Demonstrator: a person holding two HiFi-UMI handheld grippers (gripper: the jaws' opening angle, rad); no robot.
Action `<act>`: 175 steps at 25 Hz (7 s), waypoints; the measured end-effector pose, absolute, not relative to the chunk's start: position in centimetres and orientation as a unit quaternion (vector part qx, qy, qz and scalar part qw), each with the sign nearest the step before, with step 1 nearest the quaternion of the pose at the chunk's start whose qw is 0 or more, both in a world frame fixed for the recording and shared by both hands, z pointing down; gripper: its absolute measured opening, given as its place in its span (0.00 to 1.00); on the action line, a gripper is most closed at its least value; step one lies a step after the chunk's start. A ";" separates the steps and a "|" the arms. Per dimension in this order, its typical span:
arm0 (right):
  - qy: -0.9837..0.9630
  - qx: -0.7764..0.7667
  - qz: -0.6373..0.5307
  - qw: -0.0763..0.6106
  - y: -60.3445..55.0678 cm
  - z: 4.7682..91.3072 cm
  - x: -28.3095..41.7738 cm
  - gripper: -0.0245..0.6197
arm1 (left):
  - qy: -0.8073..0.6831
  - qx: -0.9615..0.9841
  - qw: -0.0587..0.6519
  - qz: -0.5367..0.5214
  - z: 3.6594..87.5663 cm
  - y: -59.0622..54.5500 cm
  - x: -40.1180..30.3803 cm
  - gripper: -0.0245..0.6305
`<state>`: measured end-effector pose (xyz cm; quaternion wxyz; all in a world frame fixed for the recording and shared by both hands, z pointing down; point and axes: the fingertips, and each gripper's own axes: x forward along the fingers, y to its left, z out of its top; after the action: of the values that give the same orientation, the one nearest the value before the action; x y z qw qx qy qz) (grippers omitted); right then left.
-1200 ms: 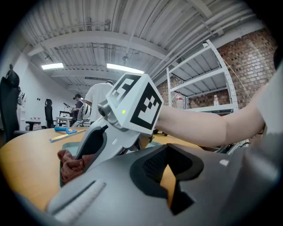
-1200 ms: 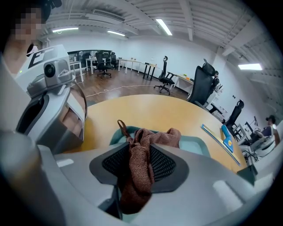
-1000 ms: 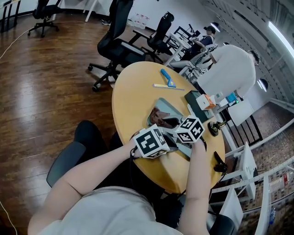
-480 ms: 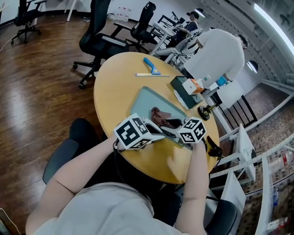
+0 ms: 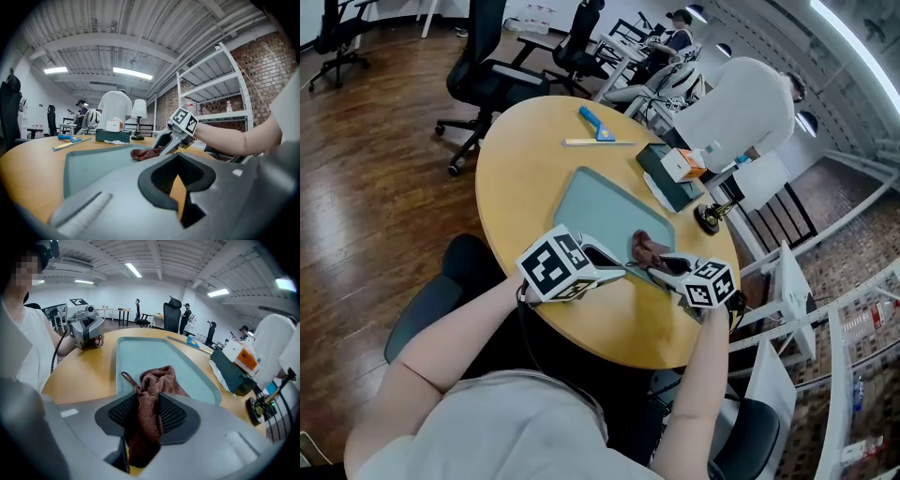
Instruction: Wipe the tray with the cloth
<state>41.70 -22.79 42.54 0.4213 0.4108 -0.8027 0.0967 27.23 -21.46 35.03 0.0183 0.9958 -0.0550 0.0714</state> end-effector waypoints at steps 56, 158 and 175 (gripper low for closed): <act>-0.823 0.354 0.080 0.437 -23.4 41.9 37.9 0.26 | -0.057 0.996 0.019 0.072 34.9 -21.7 27.0 0.04; -0.782 0.368 0.017 0.502 -35.4 42.5 31.4 0.26 | -0.071 0.995 0.018 0.073 34.5 -21.1 25.9 0.04; -0.843 0.285 0.026 0.455 -28.4 42.4 27.2 0.26 | -0.061 0.996 0.018 0.068 34.8 -20.4 25.9 0.04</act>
<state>27.20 -28.36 42.45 0.4551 0.2846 -0.8433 0.0259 25.94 -20.41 34.84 0.0180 0.9956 -0.0609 0.0683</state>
